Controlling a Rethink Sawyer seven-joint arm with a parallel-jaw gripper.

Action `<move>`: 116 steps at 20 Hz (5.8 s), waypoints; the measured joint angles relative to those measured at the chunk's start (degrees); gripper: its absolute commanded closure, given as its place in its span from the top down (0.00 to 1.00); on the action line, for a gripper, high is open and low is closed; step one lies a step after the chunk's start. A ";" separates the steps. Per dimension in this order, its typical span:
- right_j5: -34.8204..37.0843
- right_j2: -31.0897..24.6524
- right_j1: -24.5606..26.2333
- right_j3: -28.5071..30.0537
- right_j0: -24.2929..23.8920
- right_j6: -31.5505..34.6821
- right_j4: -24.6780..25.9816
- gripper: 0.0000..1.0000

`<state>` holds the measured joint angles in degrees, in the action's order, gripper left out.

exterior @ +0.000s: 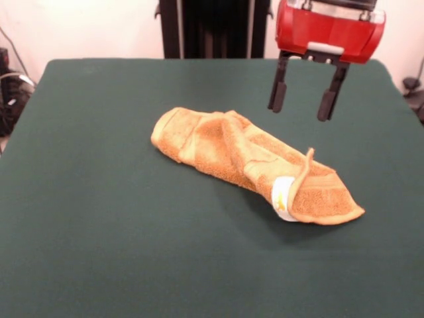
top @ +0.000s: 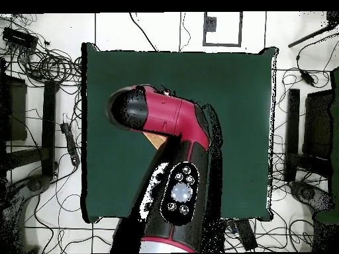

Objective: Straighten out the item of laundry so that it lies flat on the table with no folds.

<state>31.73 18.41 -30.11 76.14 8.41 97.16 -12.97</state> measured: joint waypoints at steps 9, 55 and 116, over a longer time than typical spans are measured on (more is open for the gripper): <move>0.00 -0.40 2.33 0.01 0.00 0.00 0.15 1.00; -0.01 -0.52 6.65 -0.75 1.53 0.00 0.21 1.00; -5.29 -2.38 1.08 8.81 1.59 0.00 0.24 1.00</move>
<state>26.44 16.03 -29.03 84.95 10.00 97.16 -12.74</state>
